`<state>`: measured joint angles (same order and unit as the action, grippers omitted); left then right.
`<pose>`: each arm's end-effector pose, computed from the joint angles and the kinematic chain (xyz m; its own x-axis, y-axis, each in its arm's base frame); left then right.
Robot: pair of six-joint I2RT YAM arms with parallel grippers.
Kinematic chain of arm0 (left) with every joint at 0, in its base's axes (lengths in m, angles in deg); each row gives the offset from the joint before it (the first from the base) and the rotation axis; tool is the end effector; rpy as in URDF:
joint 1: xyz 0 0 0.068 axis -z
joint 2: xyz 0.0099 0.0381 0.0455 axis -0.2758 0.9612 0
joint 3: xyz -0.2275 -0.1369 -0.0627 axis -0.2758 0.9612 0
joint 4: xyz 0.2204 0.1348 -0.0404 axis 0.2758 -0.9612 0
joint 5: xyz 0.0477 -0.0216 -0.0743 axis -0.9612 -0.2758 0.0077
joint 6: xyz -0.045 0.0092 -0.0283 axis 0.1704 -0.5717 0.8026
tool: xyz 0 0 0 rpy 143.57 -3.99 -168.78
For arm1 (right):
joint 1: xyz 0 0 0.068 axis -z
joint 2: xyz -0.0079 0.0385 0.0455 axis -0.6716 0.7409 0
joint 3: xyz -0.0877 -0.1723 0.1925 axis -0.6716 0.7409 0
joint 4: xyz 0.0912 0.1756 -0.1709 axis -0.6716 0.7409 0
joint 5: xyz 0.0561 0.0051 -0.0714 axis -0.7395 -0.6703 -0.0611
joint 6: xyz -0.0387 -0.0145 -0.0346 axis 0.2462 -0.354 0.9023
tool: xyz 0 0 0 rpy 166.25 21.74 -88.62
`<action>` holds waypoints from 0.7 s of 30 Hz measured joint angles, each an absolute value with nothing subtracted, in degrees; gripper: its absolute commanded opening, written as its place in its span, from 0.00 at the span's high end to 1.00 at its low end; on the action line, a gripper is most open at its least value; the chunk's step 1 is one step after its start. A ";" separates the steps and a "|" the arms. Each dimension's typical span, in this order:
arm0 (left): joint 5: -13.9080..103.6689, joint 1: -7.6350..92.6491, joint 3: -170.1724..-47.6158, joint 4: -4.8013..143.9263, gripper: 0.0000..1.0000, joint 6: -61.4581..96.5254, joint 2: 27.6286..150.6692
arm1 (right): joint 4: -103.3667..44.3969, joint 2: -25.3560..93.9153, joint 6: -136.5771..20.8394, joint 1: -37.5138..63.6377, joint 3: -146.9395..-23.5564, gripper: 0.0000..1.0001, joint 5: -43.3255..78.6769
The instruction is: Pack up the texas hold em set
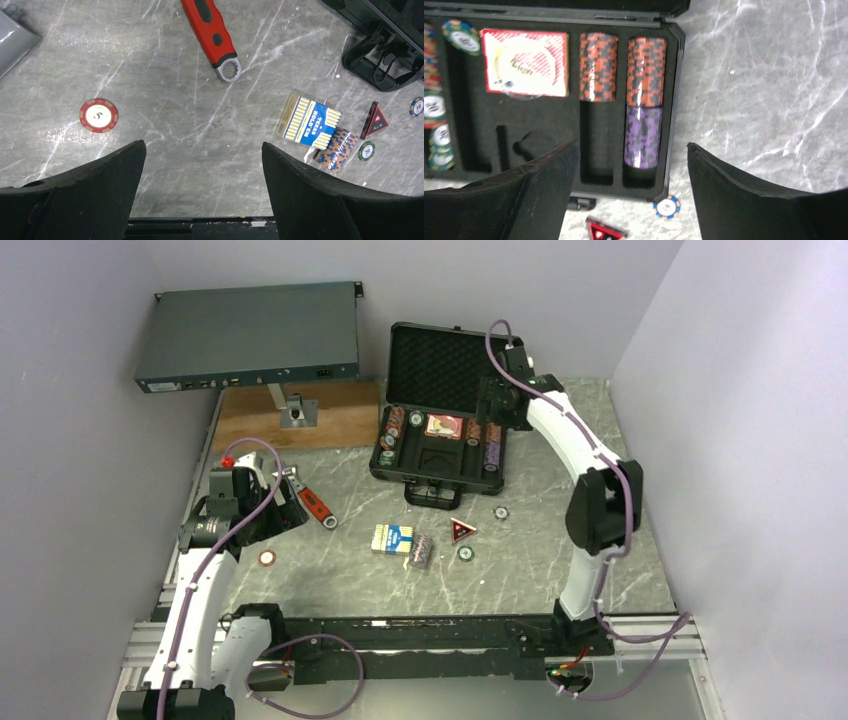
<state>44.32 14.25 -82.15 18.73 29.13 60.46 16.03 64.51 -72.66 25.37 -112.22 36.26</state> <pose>0.1557 -0.0001 0.2764 -0.7260 -0.4124 -0.5503 -0.2502 0.9038 -0.3473 0.4137 0.1180 0.2927 -0.7934 0.1378 -0.5929 0.1212 0.9903 0.0680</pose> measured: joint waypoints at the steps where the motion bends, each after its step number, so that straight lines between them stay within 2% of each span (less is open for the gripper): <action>1: 44.35 14.25 -82.15 18.73 0.07 29.13 60.46 | 15.44 62.58 -73.05 25.35 -110.60 0.31 36.12; 4: 44.37 14.25 -82.15 18.73 0.07 29.13 60.46 | 12.86 55.00 -74.87 25.09 -101.93 0.53 34.66; 6: 44.37 14.25 -82.15 18.73 0.07 29.13 60.46 | 11.52 51.13 -76.68 24.89 -96.11 0.72 33.48; 8: 44.39 14.25 -82.15 18.75 0.07 29.13 60.46 | 10.52 49.12 -78.76 24.60 -90.80 0.83 32.08; 12: 44.65 14.25 -82.15 18.75 0.06 29.13 60.46 | 9.16 50.28 -80.90 24.32 -85.07 0.89 29.98; 21: 44.83 14.25 -82.15 18.73 0.05 29.13 60.51 | 7.13 57.53 -81.75 24.26 -85.64 0.91 29.41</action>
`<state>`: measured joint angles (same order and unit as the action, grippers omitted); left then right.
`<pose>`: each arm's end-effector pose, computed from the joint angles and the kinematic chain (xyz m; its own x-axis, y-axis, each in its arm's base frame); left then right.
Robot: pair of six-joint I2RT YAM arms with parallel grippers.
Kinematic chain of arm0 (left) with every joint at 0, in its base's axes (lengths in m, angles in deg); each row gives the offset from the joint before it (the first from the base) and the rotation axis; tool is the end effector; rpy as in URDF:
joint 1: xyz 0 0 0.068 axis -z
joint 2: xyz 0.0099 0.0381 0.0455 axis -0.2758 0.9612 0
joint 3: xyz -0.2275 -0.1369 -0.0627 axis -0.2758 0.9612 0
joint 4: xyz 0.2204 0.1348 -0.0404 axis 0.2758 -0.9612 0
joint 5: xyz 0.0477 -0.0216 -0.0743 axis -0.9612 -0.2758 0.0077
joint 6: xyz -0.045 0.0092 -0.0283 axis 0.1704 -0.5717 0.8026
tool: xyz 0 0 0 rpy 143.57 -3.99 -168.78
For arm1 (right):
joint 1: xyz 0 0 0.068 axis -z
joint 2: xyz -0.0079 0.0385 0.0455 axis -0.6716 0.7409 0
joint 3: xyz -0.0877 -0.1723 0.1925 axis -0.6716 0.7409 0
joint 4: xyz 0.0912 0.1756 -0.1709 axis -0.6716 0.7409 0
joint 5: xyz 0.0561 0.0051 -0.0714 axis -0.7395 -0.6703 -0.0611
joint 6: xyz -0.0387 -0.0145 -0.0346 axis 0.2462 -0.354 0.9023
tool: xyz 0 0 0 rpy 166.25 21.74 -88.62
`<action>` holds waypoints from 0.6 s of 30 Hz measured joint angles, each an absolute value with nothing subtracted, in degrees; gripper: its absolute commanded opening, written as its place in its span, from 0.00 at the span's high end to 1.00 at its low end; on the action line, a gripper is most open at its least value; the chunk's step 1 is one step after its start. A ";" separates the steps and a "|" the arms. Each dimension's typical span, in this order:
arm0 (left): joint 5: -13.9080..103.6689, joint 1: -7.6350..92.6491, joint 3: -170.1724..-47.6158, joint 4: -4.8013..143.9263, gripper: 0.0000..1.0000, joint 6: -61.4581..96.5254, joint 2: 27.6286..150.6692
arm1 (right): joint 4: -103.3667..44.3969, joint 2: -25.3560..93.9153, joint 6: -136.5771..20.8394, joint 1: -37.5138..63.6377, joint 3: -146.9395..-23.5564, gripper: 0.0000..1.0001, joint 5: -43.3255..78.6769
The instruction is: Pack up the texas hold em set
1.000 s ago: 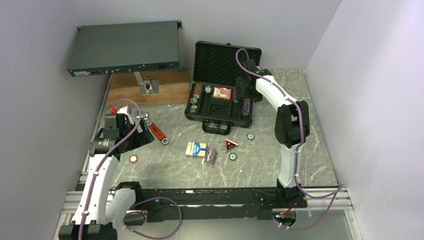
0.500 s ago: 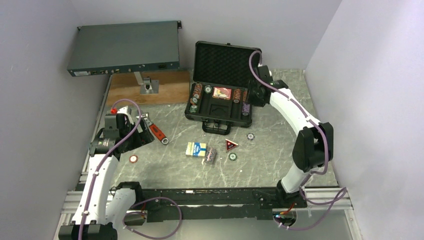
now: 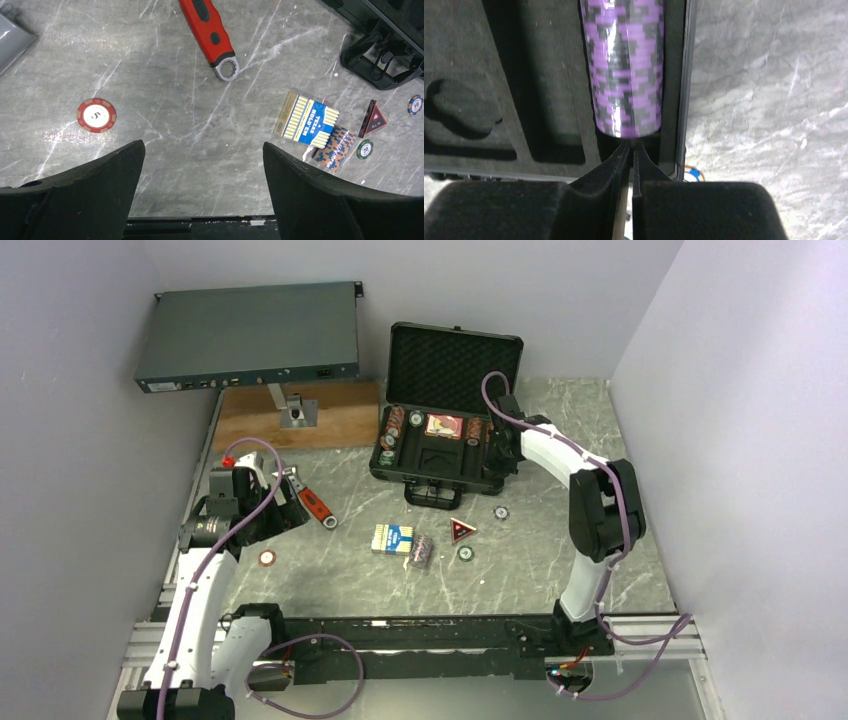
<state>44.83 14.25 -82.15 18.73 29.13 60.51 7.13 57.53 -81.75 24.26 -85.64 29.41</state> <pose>0.1558 -0.0004 0.2763 -0.7287 -0.4120 -0.5470 -0.2453 0.9028 -0.3533 0.3576 0.1131 0.2063 -0.8869 0.2482 -0.3896 0.2021 0.9669 0.1558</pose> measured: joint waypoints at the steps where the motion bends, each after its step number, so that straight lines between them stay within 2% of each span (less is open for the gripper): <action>1: 44.83 14.25 -82.15 18.73 0.05 29.13 60.53 | 7.04 58.58 -81.75 24.26 -86.43 0.91 29.63; 14: 44.78 14.25 -82.15 18.73 0.06 29.16 60.86 | 13.32 66.47 -78.52 24.08 -96.57 0.89 33.06; 18: 44.78 14.25 -82.15 18.73 0.06 29.16 60.86 | 13.12 66.34 -77.60 24.19 -96.88 0.82 33.59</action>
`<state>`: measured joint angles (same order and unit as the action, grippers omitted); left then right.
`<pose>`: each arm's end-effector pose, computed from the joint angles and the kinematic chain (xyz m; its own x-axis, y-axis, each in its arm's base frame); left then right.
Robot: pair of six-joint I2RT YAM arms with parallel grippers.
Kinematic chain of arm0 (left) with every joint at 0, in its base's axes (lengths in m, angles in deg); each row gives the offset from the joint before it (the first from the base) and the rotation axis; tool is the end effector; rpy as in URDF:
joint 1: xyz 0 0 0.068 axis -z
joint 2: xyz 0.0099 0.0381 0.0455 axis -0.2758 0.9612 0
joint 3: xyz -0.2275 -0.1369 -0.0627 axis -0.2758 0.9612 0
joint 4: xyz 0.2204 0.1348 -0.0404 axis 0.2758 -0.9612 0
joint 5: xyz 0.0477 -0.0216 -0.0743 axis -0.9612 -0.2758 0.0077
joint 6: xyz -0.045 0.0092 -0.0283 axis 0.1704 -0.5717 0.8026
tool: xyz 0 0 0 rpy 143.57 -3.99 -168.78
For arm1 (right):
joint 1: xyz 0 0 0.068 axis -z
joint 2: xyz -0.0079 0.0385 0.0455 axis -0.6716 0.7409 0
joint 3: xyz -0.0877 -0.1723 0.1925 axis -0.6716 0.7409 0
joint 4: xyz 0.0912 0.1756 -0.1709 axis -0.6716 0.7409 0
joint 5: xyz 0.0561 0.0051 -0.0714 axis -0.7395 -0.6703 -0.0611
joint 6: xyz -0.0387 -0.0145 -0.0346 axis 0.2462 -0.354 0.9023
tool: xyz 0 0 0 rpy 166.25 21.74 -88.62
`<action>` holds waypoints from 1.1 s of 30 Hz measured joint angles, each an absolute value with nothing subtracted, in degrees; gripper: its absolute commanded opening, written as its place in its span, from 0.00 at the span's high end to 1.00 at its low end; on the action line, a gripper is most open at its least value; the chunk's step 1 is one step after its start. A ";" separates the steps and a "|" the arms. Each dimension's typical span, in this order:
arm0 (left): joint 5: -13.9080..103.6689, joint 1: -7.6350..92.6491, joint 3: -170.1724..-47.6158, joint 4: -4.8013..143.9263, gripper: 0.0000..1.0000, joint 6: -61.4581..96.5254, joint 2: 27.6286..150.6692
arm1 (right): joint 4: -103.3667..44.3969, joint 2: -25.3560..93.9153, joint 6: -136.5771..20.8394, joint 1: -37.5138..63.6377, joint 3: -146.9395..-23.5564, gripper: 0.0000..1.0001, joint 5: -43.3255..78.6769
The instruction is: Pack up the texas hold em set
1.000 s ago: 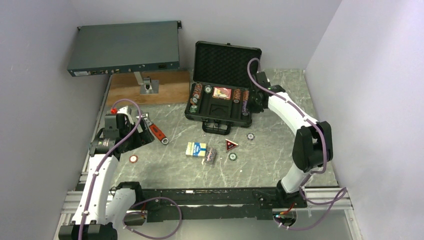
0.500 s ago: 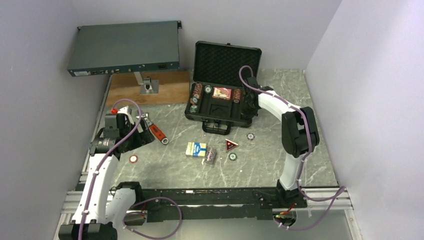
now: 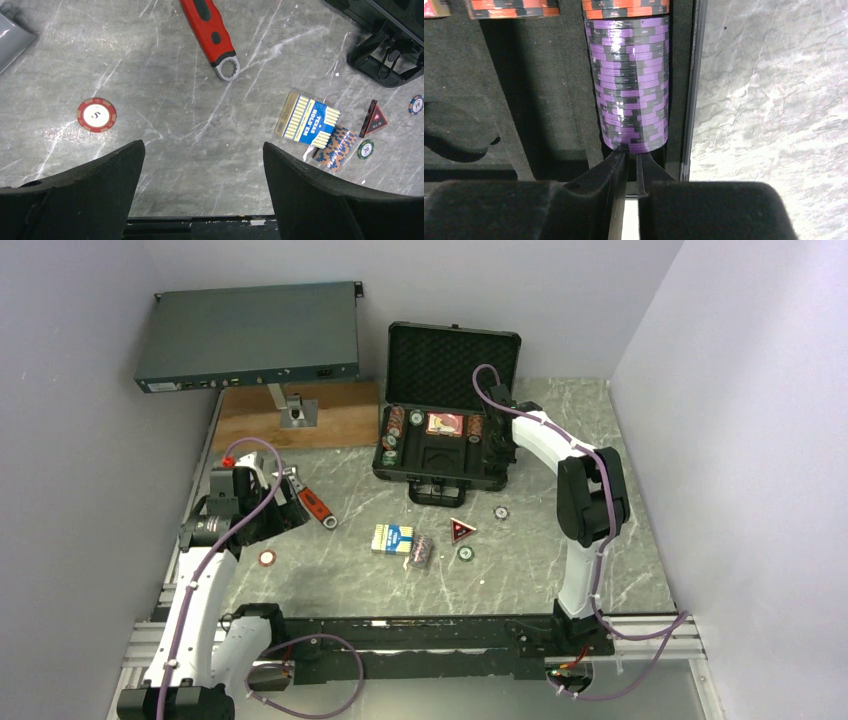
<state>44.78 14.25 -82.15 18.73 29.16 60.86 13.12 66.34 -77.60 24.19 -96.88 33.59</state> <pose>0.1568 -0.0003 0.2755 -0.7317 -0.4127 -0.5425 -0.2483 0.9026 -0.3517 0.3910 0.1217 0.2013 -0.9095 0.1695 -0.3796 0.1671 0.9851 0.0395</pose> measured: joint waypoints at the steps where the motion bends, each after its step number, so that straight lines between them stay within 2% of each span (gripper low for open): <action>1: 44.78 14.25 -82.15 18.73 0.05 29.16 60.86 | 13.10 66.19 -77.60 24.19 -96.88 0.77 33.57; 4: 44.78 14.25 -82.15 18.73 0.05 29.16 60.86 | 12.31 63.94 -77.75 24.26 -96.05 0.58 33.52; 7: 44.80 14.25 -82.15 18.75 0.05 29.16 60.86 | 12.31 59.17 -78.28 24.32 -94.74 0.50 33.09; 18: 44.80 14.25 -82.15 18.75 0.05 29.16 60.83 | 13.36 42.12 -82.63 23.32 -86.30 0.30 30.53; 27: 44.78 14.38 -82.15 18.77 0.05 29.13 60.70 | 15.20 35.63 -87.15 20.30 -80.22 0.24 30.20; 33: 44.17 18.58 -82.15 19.65 0.01 28.89 61.99 | 15.31 28.75 -90.19 18.73 -74.30 0.12 30.33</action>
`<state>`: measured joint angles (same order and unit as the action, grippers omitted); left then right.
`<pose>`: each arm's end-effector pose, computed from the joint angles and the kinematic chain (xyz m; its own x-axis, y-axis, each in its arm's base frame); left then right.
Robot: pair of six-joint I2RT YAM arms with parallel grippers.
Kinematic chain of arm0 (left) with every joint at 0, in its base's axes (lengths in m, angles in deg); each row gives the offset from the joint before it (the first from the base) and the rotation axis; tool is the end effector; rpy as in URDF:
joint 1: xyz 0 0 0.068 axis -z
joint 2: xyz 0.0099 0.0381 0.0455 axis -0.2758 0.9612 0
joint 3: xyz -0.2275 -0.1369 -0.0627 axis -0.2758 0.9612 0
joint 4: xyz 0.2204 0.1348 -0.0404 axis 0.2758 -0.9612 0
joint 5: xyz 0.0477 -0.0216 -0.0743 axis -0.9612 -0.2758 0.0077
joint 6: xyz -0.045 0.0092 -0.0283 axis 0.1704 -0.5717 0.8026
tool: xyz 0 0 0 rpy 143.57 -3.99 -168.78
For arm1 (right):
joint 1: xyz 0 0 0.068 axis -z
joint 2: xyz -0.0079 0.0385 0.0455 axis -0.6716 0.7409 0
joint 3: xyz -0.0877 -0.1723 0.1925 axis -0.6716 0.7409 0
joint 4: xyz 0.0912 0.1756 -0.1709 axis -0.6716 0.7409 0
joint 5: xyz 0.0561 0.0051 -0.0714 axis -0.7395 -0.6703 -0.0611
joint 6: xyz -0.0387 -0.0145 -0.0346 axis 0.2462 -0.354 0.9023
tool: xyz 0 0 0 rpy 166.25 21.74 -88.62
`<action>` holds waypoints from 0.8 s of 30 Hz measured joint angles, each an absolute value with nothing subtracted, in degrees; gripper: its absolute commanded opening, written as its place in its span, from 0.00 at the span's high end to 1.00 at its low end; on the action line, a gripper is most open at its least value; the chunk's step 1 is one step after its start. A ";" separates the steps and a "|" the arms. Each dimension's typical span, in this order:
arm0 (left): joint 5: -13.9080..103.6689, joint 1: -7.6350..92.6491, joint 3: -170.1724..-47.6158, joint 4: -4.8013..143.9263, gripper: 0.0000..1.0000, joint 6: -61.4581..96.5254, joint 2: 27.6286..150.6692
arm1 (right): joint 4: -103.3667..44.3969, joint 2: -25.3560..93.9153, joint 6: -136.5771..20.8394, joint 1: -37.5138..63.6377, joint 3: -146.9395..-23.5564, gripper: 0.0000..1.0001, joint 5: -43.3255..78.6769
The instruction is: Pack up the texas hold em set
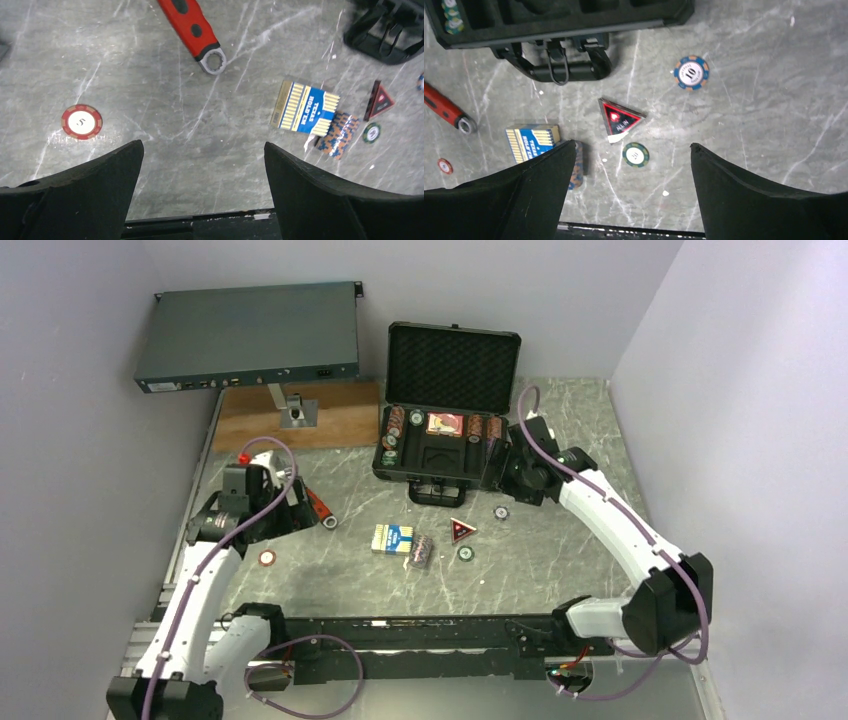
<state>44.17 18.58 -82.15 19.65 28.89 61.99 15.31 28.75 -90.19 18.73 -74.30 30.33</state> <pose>0.1609 -0.0120 0.2738 -0.7610 -0.3525 -0.5446 -0.1832 0.9221 -0.3408 0.2461 0.1035 0.2909 -0.8139 0.3322 -0.4768 0.2083 0.9327 0.2943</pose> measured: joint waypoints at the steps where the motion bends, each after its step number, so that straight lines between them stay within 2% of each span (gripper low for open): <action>1: 43.97 19.82 -82.15 19.93 0.01 28.78 62.41 | 15.31 27.68 -90.50 18.70 -73.25 0.11 30.33; 9: 39.97 35.91 -82.09 21.59 0.01 28.50 62.45 | 15.55 25.32 -92.00 18.57 -69.64 0.11 29.90; 24: 45.61 38.97 -82.59 21.42 0.00 26.34 50.41 | 11.15 25.62 -107.04 3.03 -69.43 0.13 28.41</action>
